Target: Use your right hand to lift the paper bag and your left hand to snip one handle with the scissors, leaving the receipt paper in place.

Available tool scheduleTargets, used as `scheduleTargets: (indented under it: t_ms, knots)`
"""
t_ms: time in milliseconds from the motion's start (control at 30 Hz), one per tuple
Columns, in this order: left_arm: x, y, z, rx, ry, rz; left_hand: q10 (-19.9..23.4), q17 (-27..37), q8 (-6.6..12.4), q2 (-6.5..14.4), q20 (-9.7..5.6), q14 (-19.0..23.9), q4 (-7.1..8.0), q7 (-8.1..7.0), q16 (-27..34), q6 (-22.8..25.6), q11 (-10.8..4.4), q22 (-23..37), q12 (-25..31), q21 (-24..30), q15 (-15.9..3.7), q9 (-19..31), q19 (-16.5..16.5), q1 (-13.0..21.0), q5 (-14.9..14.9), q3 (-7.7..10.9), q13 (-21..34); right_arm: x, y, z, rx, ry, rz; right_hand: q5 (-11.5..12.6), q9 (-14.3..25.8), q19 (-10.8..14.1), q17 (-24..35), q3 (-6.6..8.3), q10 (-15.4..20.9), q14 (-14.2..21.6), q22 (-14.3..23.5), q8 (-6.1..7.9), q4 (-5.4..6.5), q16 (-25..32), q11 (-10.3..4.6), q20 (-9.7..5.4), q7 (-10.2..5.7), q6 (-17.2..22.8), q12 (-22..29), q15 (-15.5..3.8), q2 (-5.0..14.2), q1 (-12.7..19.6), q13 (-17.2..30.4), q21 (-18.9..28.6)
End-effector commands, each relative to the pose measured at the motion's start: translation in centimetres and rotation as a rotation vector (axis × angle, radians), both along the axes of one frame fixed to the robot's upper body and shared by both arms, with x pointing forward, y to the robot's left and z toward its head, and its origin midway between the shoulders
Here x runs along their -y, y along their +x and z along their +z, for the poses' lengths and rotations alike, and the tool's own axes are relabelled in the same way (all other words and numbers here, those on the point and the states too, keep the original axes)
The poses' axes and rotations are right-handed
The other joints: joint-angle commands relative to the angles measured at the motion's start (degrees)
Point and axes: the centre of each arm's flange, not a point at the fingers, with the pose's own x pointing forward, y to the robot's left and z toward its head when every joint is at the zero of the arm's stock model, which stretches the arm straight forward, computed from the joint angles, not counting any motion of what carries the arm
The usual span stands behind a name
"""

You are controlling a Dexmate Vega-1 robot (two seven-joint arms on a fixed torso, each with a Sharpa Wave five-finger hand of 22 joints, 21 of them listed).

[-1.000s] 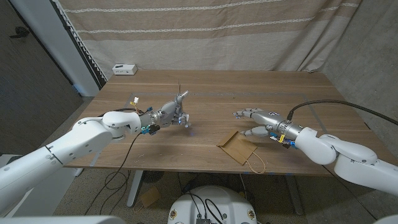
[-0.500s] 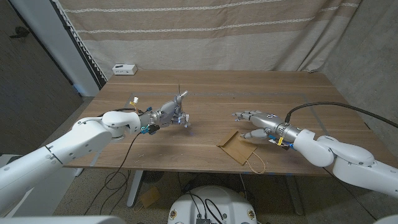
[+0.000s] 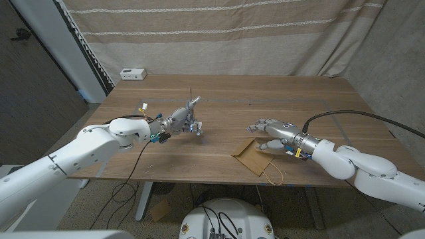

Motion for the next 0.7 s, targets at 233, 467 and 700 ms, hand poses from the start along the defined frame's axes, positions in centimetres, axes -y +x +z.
scheduleTargets:
  t_ms: [233,467,700]
  knots:
    - [0.1,-0.08,-0.02,0.009,-0.005,0.003,1.0,-0.08,6.76,-0.08,0.1,-0.04,-0.32,4.66,0.8,4.46,-0.64,0.07,-0.07,-0.32,-3.11,-0.08,0.59,-0.52,0.52,-2.02,0.06,-0.65,-0.06,-0.78,0.02,-0.045,0.007,0.28,0.1,-0.37,0.1,-0.03,-1.54,-0.38,0.31,0.86,0.56,0.11,0.1,-0.25,-0.41,3.79,-0.79,-9.21,0.1,0.9,0.08,-0.65]
    - [0.06,-0.11,-0.08,0.005,-0.002,0.0,0.99,-0.42,6.99,-0.07,0.05,-0.04,-0.3,4.65,0.95,4.53,-0.47,0.1,0.04,-0.36,-2.95,0.16,0.67,-0.51,0.58,-2.01,0.26,-0.76,0.15,-1.11,0.041,-0.059,0.0,0.27,0.09,-0.56,0.11,0.07,-1.64,-0.64,0.32,0.77,0.62,0.03,-0.01,-0.18,-0.61,4.1,-0.85,-9.06,0.25,1.04,0.08,-0.87]
    - [0.12,0.09,-0.05,0.0,-0.001,-0.006,0.82,-0.43,6.87,-0.1,0.08,-0.13,-0.26,4.65,1.32,4.22,-0.62,0.11,0.39,-0.43,-3.06,0.1,0.74,-0.57,0.62,-2.03,0.91,-0.86,0.39,-1.26,0.057,-0.076,-0.007,0.29,0.09,-0.91,0.1,0.26,-1.65,-0.77,0.34,0.7,0.55,-0.01,-0.05,-0.33,-0.82,4.34,-0.89,-8.99,0.41,1.37,0.1,-1.12]
